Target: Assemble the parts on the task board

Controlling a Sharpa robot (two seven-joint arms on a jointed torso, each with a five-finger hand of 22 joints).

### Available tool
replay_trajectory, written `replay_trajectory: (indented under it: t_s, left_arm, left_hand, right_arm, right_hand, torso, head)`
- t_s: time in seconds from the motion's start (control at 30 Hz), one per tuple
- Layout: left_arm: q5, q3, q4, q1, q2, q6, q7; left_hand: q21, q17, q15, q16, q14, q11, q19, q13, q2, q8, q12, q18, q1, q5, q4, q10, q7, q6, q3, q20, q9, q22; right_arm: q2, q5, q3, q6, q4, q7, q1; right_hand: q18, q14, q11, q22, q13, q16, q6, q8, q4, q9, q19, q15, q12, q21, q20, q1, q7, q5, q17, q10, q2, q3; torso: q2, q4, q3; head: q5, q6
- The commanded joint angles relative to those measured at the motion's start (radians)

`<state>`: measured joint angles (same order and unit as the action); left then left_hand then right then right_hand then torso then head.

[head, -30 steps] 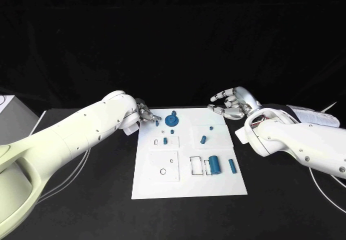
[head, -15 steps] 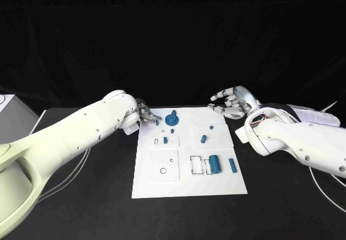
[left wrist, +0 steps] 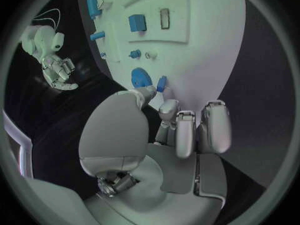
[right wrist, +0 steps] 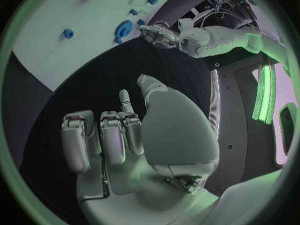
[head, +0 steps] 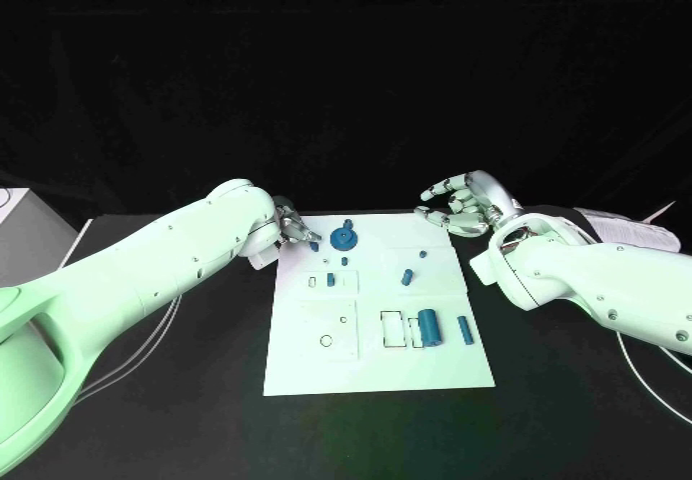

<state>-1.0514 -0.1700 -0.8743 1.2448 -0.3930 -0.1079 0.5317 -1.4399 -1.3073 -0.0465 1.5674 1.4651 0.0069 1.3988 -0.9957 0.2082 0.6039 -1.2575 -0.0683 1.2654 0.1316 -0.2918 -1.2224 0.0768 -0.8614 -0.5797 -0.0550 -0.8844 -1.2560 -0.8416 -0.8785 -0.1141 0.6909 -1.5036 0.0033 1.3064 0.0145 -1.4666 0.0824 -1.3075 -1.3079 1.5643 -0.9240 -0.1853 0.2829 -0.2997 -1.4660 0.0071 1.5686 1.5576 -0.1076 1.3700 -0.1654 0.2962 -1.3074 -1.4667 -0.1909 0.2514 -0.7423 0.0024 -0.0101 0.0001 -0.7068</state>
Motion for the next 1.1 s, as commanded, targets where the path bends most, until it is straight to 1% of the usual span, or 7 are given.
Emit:
replay_trajectory:
  t_s: [0.03, 0.33, 0.43, 0.5, 0.67, 0.83, 1.1]
  left_arm:
    - [0.025, 0.000, -0.005, 0.001, 0.000, -0.019, -0.008]
    - [0.040, 0.000, -0.018, 0.000, -0.006, -0.022, -0.009]
    - [0.041, 0.000, -0.024, 0.000, -0.009, -0.022, -0.009]
    - [0.042, 0.000, -0.028, 0.000, -0.011, -0.021, -0.010]
    - [0.048, 0.000, -0.052, 0.000, -0.025, -0.014, -0.010]
    - [0.065, 0.000, -0.114, -0.001, -0.061, 0.008, -0.007]
    - [0.074, -0.001, -0.265, -0.003, -0.151, 0.056, -0.001]
  left_hand:
    - [-0.001, -0.263, -0.011, 0.003, 0.106, -0.010, 0.000, -0.001, 0.018, 0.017, -0.004, 0.000, 0.006, 0.005, 0.004, -0.003, -0.011, 0.001, -0.077, 0.009, -0.019, -0.003]
    - [-0.004, -0.263, -0.018, 0.003, 0.106, -0.017, 0.004, -0.002, 0.045, 0.063, -0.004, 0.002, 0.018, 0.022, 0.073, -0.017, -0.017, 0.026, -0.292, 0.017, -0.084, -0.012]
    - [-0.005, -0.263, -0.017, 0.003, 0.106, -0.015, 0.005, -0.002, 0.047, 0.075, -0.003, 0.002, 0.010, 0.040, 0.095, -0.021, -0.013, 0.031, -0.325, 0.016, -0.099, -0.014]
    - [-0.005, -0.263, -0.015, 0.003, 0.106, -0.013, 0.006, -0.003, 0.048, 0.084, -0.004, 0.002, -0.002, 0.070, 0.112, -0.024, -0.009, 0.033, -0.343, 0.015, -0.112, -0.015]
    - [-0.008, -0.263, -0.015, 0.003, 0.106, -0.012, 0.008, -0.007, 0.048, 0.090, -0.007, 0.003, -0.011, 0.092, 0.128, -0.029, -0.008, 0.031, -0.356, 0.015, -0.121, -0.020]
    - [-0.013, -0.263, -0.015, 0.003, 0.106, -0.012, 0.015, -0.012, 0.051, 0.093, -0.010, 0.005, -0.015, 0.111, 0.147, -0.036, -0.007, 0.026, -0.367, 0.015, -0.127, -0.032]
    - [-0.018, -0.263, -0.016, 0.003, 0.106, -0.012, 0.021, -0.016, 0.054, 0.094, -0.012, 0.007, -0.016, 0.125, 0.161, -0.041, -0.007, 0.020, -0.373, 0.016, -0.128, -0.041]
  right_arm:
    - [0.001, -0.011, 0.000, -0.002, 0.001, 0.008, 0.000]
    - [0.003, -0.011, 0.000, -0.002, 0.002, 0.008, 0.000]
    - [0.003, -0.011, 0.000, -0.002, 0.003, 0.009, 0.000]
    - [0.003, -0.011, 0.000, -0.002, 0.003, 0.009, 0.000]
    - [0.003, -0.011, 0.000, -0.001, 0.004, 0.010, 0.000]
    - [-0.001, -0.010, 0.000, 0.000, 0.005, 0.010, 0.000]
    - [-0.008, -0.008, 0.000, 0.001, 0.005, 0.008, -0.001]
  right_hand:
    - [-0.010, -0.101, 0.002, -0.253, -0.263, 0.001, 0.007, -0.006, -0.002, 0.000, -0.098, 0.001, 0.002, -0.003, -0.002, -0.008, -0.001, 0.005, -0.248, -0.104, -0.001, 0.006]
    - [-0.010, -0.101, 0.002, -0.253, -0.263, 0.001, 0.007, -0.006, -0.002, 0.000, -0.098, 0.001, 0.002, -0.003, -0.002, -0.008, -0.001, 0.005, -0.248, -0.104, -0.001, 0.006]
    - [-0.010, -0.101, 0.002, -0.253, -0.263, 0.001, 0.007, -0.006, -0.002, 0.000, -0.098, 0.001, 0.002, -0.003, -0.002, -0.008, -0.001, 0.005, -0.248, -0.104, -0.001, 0.006]
    - [-0.010, -0.101, 0.002, -0.253, -0.263, 0.001, 0.007, -0.006, -0.002, 0.000, -0.098, 0.001, 0.002, -0.003, -0.002, -0.008, -0.001, 0.005, -0.248, -0.104, -0.001, 0.006]
    - [-0.010, -0.101, 0.001, -0.252, -0.263, 0.001, 0.006, -0.007, -0.002, 0.000, -0.097, 0.001, 0.002, -0.003, -0.002, -0.009, -0.001, 0.005, -0.249, -0.104, -0.001, 0.006]
    - [-0.010, -0.101, 0.001, -0.252, -0.263, 0.001, 0.006, -0.007, -0.002, 0.000, -0.097, 0.001, 0.002, -0.003, -0.002, -0.009, -0.001, 0.004, -0.249, -0.104, -0.001, 0.006]
    - [-0.010, -0.100, 0.001, -0.252, -0.263, 0.001, 0.006, -0.007, -0.002, 0.000, -0.097, 0.001, 0.002, -0.003, -0.002, -0.010, -0.001, 0.004, -0.248, -0.104, -0.001, 0.006]
  torso:
    - [-0.001, 0.0002, -0.0004]
    - [0.000, -0.0002, 0.0003]
    - [0.001, 0.0001, 0.0006]
    - [0.001, 0.0005, 0.0007]
    - [0.001, 0.0023, 0.0005]
    - [0.003, 0.0043, 0.0013]
    - [0.017, 0.0161, 0.0011]
  head:
    - [0.000, -0.001]
    - [-0.001, -0.001]
    - [-0.001, -0.002]
    - [-0.001, -0.001]
    - [0.000, -0.002]
    - [0.003, -0.003]
    - [-0.002, -0.008]
